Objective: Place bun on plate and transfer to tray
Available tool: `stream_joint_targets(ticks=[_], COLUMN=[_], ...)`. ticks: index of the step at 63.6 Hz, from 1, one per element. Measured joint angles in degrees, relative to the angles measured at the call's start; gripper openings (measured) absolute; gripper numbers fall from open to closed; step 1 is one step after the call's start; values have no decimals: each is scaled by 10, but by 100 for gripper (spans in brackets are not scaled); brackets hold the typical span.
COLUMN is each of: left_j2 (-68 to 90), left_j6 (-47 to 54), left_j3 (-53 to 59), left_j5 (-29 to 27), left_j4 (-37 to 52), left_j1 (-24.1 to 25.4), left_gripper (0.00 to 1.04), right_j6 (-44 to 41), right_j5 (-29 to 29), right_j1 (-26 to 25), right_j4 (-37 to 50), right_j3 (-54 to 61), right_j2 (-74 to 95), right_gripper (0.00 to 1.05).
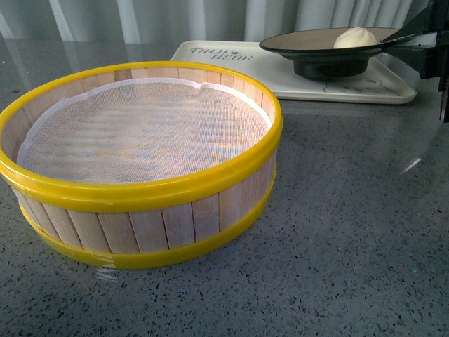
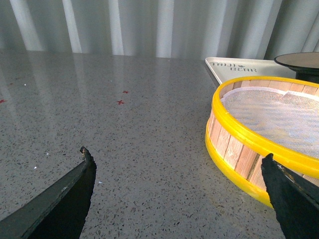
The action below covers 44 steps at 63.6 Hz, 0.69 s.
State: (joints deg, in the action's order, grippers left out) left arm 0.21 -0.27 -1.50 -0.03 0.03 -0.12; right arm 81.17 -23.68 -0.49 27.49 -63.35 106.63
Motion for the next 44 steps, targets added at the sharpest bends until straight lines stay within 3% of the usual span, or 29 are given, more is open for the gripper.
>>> stream_joint_targets(ticks=[24, 30, 38, 44], left_j2=[0, 0, 0, 0], left_j6=[0, 0, 0, 0], left_j3=[0, 0, 0, 0], left_j5=[0, 0, 0, 0], left_j4=[0, 0, 0, 0], left_j1=[0, 0, 0, 0], left_gripper=[98, 98, 98, 98], right_j6=[4, 6, 11, 15], right_j5=[-5, -9, -8, -8], right_j1=[-6, -6, -6, -5], right_j4=[7, 21, 23, 24], right_j3=[14, 20, 35, 47], right_j2=[5, 4, -13, -26], right_gripper=[3, 19, 49, 63])
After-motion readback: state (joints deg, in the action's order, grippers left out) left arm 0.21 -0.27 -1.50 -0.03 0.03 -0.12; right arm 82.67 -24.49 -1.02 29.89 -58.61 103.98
